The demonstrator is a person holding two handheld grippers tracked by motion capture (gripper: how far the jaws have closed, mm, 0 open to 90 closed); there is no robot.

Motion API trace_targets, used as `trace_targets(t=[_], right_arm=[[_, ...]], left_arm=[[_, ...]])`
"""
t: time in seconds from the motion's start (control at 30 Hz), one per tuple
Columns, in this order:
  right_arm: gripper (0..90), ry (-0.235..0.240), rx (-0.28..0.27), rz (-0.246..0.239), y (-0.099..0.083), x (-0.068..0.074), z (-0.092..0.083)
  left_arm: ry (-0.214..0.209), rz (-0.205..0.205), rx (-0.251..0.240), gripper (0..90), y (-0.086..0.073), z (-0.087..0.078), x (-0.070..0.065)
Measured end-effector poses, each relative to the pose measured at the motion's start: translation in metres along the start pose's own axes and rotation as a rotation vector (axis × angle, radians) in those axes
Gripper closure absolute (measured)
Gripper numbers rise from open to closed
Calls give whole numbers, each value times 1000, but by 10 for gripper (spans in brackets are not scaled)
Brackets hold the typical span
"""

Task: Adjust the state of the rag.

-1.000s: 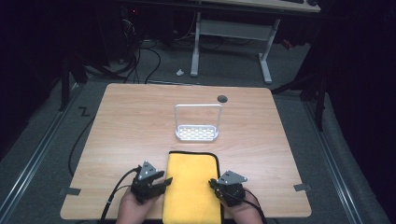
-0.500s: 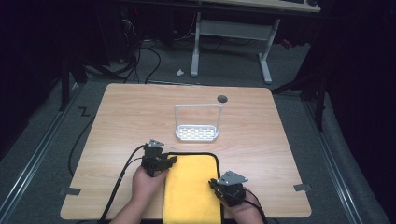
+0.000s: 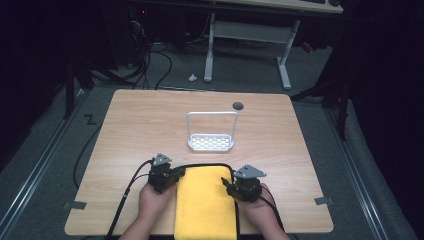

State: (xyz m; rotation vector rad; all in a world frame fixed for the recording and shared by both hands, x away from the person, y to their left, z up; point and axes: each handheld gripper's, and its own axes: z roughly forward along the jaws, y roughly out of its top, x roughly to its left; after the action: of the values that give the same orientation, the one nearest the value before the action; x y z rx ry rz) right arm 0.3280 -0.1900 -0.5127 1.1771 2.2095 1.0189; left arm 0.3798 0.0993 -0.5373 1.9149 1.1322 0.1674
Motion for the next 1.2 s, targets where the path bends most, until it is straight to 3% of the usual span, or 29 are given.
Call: trace_targets(t=[0.2, 0.27, 0.33, 0.4, 0.47, 0.67, 0.83, 1.0, 1.2], right_arm=[[479, -17, 54, 27, 11, -7, 29], [464, -35, 75, 11, 11, -7, 34], [461, -19, 82, 48, 10, -8, 36], [465, 0, 78, 81, 8, -11, 37], [481, 2, 66, 80, 6, -11, 37], [659, 31, 59, 84, 6, -6, 35], [742, 57, 56, 82, 5, -6, 35], [770, 65, 52, 84, 5, -5, 35], [775, 56, 8, 70, 7, -2, 26]], left_arm=[[-7, -4, 1, 773, 0, -1, 1], [-7, -1, 4, 768, 0, -1, 1], [-6, -2, 0, 763, -1, -1, 0], [-7, -2, 0, 760, -1, -1, 0], [-8, -4, 0, 760, -1, -1, 0], [-16, -16, -2, 761, -1, -1, 1], [-30, -28, 0, 768, -1, -1, 4], [-16, -17, -2, 772, -1, -2, 1], [-14, -15, -4, 781, -2, -2, 1]])
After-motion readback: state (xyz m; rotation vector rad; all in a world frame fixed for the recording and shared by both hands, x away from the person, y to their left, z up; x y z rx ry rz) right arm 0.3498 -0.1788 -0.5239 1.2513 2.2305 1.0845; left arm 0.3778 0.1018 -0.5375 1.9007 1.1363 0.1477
